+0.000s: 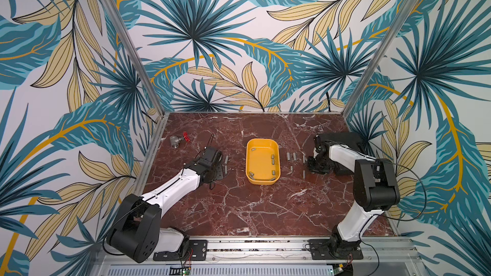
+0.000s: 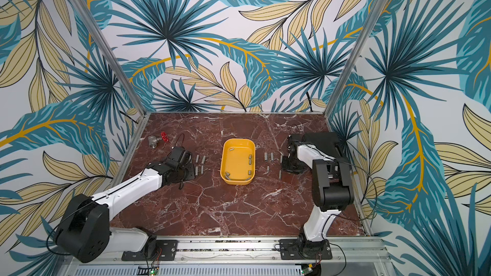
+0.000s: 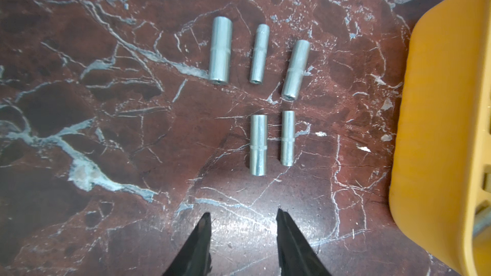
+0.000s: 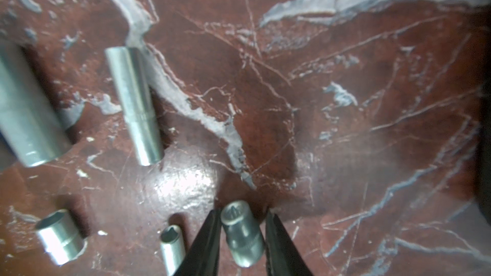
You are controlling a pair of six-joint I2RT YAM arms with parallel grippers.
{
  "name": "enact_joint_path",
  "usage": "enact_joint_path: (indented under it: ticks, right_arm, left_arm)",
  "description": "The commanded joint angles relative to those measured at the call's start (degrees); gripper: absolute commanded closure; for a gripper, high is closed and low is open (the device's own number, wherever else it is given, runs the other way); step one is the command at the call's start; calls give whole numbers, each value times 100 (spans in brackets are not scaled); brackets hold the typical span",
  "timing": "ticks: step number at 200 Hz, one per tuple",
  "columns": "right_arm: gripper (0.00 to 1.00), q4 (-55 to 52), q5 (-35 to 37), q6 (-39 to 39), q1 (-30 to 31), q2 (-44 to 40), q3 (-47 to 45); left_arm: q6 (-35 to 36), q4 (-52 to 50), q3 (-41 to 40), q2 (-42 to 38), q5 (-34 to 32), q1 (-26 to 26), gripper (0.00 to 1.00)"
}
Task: Take out the socket from the storage box
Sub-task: Pick up the socket head at the center of the board, then place the socket head at the center of the board.
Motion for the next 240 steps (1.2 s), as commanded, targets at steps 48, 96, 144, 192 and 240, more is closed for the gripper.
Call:
enact_joint_path:
  ticks: [48, 96, 144, 192, 240]
  right_arm:
    - [81, -119, -218, -52, -5, -163, 67]
    - [81, -309, -372, 68, 272, -591, 251]
    - [81, -258, -409, 226, 751, -423, 390]
    - [79, -158, -370, 294, 931, 3, 465]
    - [76, -122, -331, 270, 949, 275, 470]
  left_arm:
    - [-37, 78, -127, -111, -22, 24, 56]
    - [-41, 96, -93, -75, -14, 20, 56]
    - [-58, 104, -101, -68, -3, 13, 56]
    - [-42, 45, -109, -120, -31, 3, 56]
    - [-30, 17, -100, -138, -30, 6, 56]
